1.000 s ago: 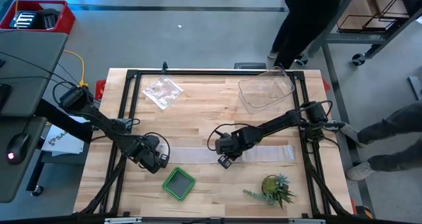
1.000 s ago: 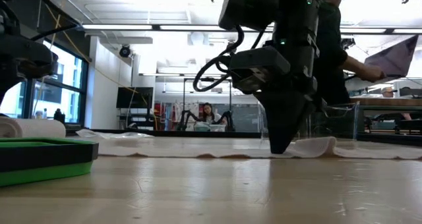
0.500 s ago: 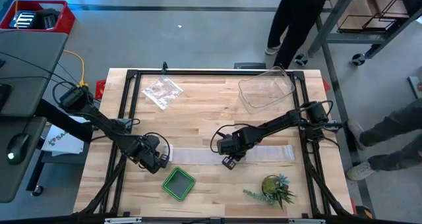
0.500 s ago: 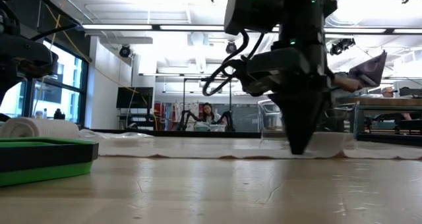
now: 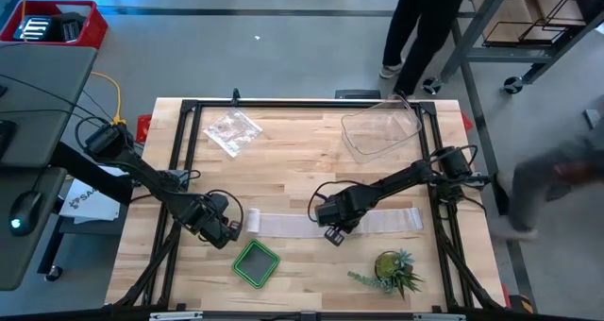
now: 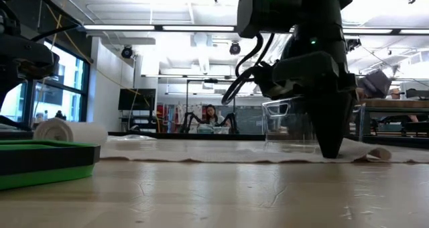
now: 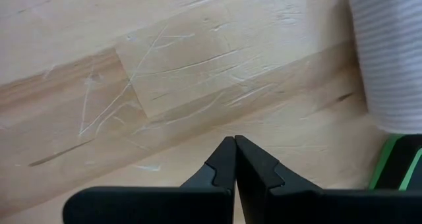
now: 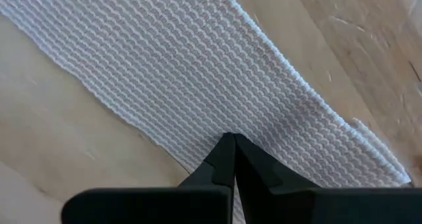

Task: Roll bandage
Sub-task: Roll the white bandage

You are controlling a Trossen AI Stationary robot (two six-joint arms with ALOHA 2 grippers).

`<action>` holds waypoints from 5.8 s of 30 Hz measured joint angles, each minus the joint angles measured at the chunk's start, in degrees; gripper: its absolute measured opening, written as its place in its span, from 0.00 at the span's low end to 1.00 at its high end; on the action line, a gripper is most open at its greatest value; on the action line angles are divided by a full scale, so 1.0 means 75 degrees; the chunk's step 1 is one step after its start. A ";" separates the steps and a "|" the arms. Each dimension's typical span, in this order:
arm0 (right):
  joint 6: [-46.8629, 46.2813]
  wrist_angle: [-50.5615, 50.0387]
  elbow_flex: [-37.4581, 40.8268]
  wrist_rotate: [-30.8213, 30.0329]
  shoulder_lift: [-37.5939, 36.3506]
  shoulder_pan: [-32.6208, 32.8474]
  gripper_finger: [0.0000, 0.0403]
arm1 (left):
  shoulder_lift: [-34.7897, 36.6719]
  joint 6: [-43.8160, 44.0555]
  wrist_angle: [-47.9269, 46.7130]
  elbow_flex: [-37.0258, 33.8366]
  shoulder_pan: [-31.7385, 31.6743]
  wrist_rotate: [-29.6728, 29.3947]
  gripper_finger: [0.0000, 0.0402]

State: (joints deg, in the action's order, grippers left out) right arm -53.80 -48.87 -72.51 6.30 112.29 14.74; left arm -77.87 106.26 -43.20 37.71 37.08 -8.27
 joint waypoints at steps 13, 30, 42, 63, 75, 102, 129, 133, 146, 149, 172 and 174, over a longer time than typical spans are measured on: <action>-0.0472 0.1580 -0.0011 -0.0407 -0.0795 -0.0067 0.00 | 0.0000 0.0000 0.0000 0.0000 0.0000 -0.0204 0.00; -0.0622 0.4732 -0.1599 -0.0114 0.1145 -0.0496 0.00 | -0.0003 -0.0644 0.0279 0.0000 -0.0304 -0.0370 0.00; 0.0419 0.2341 -0.4527 0.0104 0.3083 -0.0620 0.00 | -0.0003 -0.0799 0.0386 -0.0003 -0.0414 -0.0272 0.00; 0.1043 0.1609 -0.4591 -0.0018 0.3068 -0.0734 0.00 | -0.0003 -0.0799 0.0379 -0.0005 -0.0411 -0.0346 0.00; 0.1209 0.1634 -0.4514 0.0001 0.3071 -0.0758 0.00 | -0.0003 -0.0796 0.0393 -0.0006 -0.0411 -0.0341 0.00; 0.1184 0.1775 -0.4508 0.0019 0.3076 -0.0766 0.00 | -0.0029 -0.0632 0.1718 -0.0338 -0.0800 -0.1166 0.00; 0.1312 0.1416 -0.4511 0.0023 0.3071 -0.0766 0.00 | -0.0431 -0.0396 0.2769 -0.0335 -0.0842 -0.1369 0.00; 0.1314 0.1426 -0.4511 0.0013 0.3071 -0.0766 0.00 | -0.0408 -0.0373 0.2788 -0.0335 -0.0842 -0.1424 0.00; 0.1315 0.1432 -0.4511 0.0007 0.3071 -0.0766 0.00 | -0.0376 -0.0376 0.3372 -0.0333 -0.0839 -0.1568 0.00; 0.1319 0.1432 -0.4511 0.0007 0.3071 -0.0766 0.00 | -0.0376 -0.0378 0.3439 -0.0335 -0.0839 -0.1572 0.00; 0.1536 0.1387 -0.4514 -0.0230 0.2735 -0.0784 0.00 | -0.0370 -0.0597 0.3987 -0.0332 -0.0841 -0.1999 0.00; 0.1631 0.1304 -0.4514 -0.0299 0.2606 -0.0791 0.00 | -0.0370 -0.0598 0.4004 -0.0329 -0.0839 -0.2058 0.00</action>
State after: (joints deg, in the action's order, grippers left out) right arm -41.57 -39.09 -106.37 4.06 131.84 8.81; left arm -80.64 101.77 -13.17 35.25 30.79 -23.71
